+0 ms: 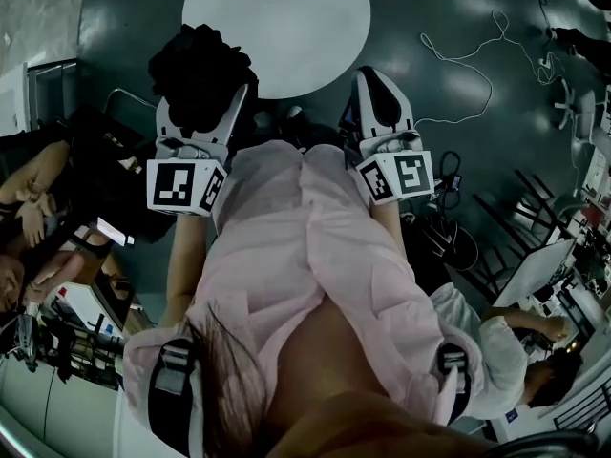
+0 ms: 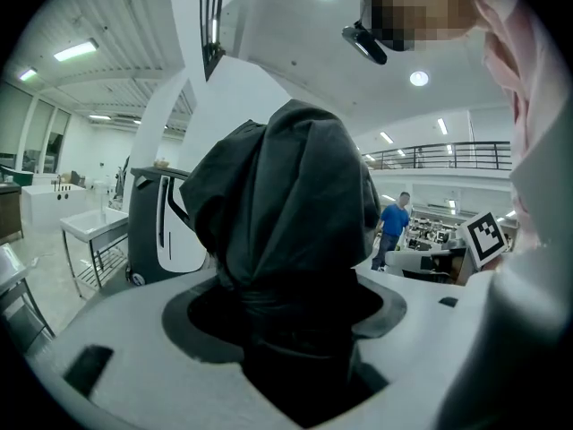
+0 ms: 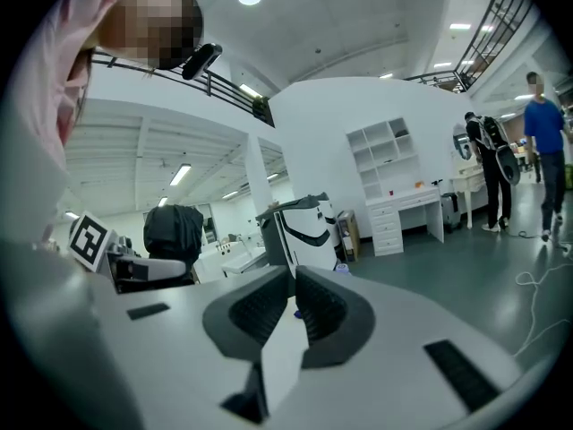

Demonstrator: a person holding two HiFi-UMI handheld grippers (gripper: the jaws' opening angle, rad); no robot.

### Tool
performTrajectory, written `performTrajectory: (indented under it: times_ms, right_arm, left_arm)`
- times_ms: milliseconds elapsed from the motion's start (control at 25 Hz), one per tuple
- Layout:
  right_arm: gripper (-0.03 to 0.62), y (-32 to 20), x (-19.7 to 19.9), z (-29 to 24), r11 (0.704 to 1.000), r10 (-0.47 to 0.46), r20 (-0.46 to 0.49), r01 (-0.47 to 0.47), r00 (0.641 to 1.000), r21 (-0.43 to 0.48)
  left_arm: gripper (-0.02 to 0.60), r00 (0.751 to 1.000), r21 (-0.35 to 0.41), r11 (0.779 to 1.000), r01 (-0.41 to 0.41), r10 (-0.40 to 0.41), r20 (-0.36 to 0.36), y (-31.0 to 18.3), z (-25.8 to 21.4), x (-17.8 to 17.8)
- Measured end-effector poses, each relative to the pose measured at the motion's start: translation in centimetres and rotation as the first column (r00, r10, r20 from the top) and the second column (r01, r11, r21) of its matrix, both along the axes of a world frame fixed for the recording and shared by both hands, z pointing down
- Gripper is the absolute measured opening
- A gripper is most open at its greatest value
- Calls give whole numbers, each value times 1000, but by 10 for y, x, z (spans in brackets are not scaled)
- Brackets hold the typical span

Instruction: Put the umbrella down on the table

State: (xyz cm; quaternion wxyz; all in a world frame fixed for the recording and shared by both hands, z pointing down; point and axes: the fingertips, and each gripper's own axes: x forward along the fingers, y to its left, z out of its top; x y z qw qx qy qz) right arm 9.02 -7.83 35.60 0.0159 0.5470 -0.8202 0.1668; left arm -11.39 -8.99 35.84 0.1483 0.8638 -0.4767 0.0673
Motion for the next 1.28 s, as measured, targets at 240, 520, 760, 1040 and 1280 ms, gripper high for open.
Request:
performTrajectory:
  times_ms: [240,520,760,1040,1280]
  right_arm:
    - [43,-19,-14,-1,1000,13,-50,-13,999,-9]
    - [43,-34,-13,1,1000,5,-53,-5,999,-6]
    - [43,-48,-5,-2,1000,-17,-48,16,999,-4]
    - [43,-56,4,-1,1000,0,-38,0,999,-8]
    - [43,-62,17,5,999,38,-30,-39,999,-34]
  left_arm:
    - [322,999,-41,999,-31,32,17,-23,11,-14]
    - [322,1000,-71,997,-9,11,29,-28,20,-18]
    - [322,998,-111,994,-18,24,54,-35,22,-8]
    - [322,977,-277,955,-106,151,148,-79,93,19]
    - [322,929,-464,868,-173,300,215,-111,186,53]
